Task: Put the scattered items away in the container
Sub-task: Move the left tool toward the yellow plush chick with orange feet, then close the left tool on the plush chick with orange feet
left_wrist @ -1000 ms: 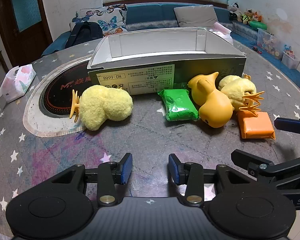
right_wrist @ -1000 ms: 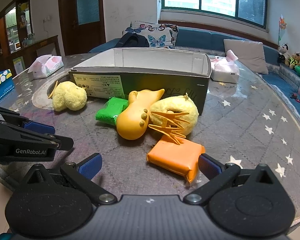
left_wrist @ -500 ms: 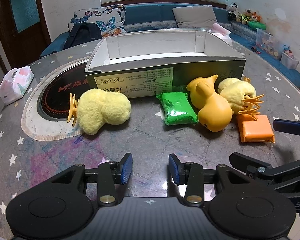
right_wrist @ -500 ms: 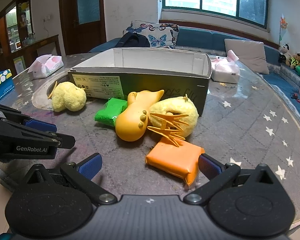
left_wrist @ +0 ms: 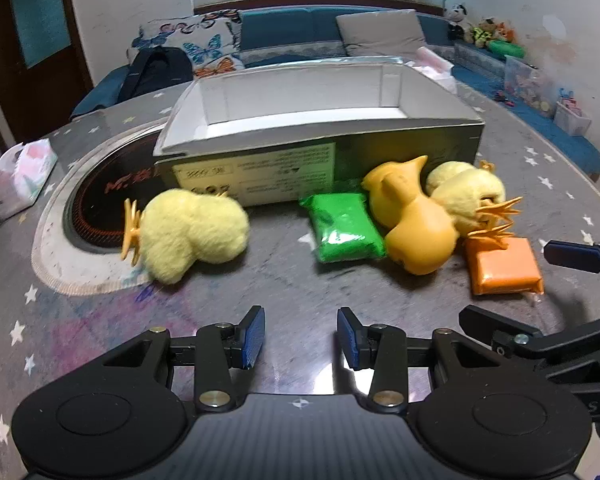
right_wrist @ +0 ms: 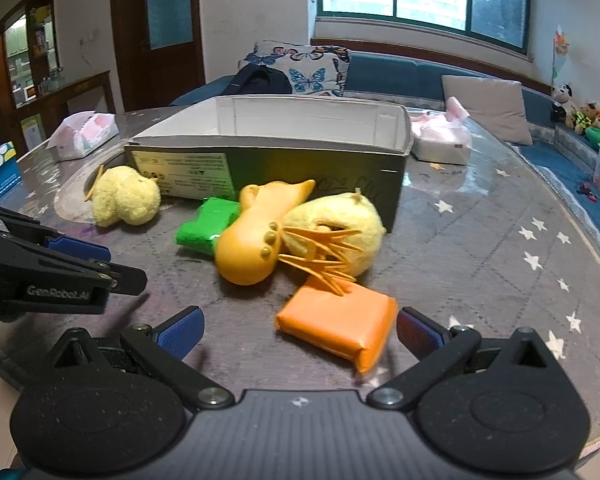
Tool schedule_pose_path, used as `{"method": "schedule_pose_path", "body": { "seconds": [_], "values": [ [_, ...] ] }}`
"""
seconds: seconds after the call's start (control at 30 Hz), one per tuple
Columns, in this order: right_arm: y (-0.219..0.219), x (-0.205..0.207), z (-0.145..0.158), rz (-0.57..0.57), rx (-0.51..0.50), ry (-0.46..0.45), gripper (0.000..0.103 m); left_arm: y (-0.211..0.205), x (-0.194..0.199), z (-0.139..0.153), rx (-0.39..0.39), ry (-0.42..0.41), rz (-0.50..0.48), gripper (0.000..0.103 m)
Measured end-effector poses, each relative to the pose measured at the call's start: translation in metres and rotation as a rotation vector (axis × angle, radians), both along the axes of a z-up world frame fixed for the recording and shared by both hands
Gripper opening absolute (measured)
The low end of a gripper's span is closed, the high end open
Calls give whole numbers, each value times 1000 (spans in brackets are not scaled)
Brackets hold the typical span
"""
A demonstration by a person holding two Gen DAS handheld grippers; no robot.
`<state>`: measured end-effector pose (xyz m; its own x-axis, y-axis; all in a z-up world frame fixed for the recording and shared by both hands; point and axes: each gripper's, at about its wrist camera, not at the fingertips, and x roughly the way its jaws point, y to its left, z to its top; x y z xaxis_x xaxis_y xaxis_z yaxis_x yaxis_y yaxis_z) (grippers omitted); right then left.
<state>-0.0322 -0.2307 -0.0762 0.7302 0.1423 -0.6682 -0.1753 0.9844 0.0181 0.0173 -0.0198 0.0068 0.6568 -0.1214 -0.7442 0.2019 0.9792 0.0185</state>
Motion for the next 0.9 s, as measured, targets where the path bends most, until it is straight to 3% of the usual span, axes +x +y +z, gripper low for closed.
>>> {"method": "schedule_pose_path", "body": {
  "seconds": [0.47,0.8,0.83,0.9],
  "values": [
    [-26,10,8,-37,19,-31,103,-27,20,17,-6,0,-111,42],
    [-25,26,6,-13,33,-36,98,-44,40,41,-87,-11,-195,42],
    [-25,28,6,-12,37,-36,98,-46,42,43,-94,-7,-267,42],
    [-26,31,6,-6,41,-35,95,-51,46,45,-109,-1,-294,42]
  ]
}}
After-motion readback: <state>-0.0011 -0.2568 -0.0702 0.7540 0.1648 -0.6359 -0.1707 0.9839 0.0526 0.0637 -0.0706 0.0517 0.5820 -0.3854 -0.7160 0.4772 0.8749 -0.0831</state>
